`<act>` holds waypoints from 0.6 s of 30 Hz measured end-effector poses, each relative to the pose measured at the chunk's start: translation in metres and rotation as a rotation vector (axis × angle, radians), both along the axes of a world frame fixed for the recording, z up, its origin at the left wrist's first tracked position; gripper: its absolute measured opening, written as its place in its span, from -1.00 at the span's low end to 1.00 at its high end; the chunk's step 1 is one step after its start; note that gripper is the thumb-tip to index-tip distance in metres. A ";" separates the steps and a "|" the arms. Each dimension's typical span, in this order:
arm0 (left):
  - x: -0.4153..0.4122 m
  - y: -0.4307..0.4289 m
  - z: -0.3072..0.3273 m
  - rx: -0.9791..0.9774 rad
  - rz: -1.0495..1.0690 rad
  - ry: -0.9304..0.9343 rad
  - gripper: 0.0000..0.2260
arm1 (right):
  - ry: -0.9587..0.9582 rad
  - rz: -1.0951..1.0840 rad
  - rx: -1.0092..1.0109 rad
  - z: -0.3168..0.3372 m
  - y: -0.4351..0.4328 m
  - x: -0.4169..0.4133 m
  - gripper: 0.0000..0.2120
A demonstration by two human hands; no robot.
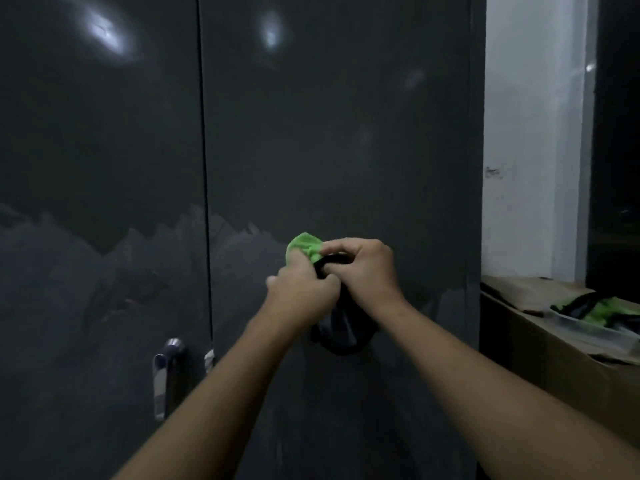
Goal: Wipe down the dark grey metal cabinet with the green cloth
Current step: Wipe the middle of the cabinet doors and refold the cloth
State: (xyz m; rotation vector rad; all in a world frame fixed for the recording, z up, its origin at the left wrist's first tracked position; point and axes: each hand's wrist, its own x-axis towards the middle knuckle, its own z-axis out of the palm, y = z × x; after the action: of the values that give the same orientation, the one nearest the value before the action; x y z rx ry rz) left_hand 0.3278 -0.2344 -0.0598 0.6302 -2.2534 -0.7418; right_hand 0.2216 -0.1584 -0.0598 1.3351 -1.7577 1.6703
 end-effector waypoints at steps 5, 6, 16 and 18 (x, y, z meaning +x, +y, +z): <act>-0.019 0.003 0.023 0.012 0.010 0.253 -0.57 | -0.249 0.479 -0.101 0.012 -0.005 0.006 -0.51; -0.023 -0.003 0.020 -0.065 0.039 0.285 -0.55 | -0.251 0.540 -0.069 0.015 -0.003 0.005 -0.46; -0.024 -0.089 -0.019 -1.123 0.200 0.115 -0.42 | 0.647 -0.391 0.421 0.038 0.011 -0.069 -0.49; -0.014 -0.107 -0.005 -1.121 0.240 0.140 -0.48 | 0.698 -0.522 0.401 0.025 -0.001 -0.084 -0.50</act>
State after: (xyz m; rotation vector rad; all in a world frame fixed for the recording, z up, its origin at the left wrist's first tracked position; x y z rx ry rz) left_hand 0.3135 -0.3414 -0.0648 0.2497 -1.9960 0.5844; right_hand 0.1379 -0.1589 -0.0343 1.2435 -1.8061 0.4989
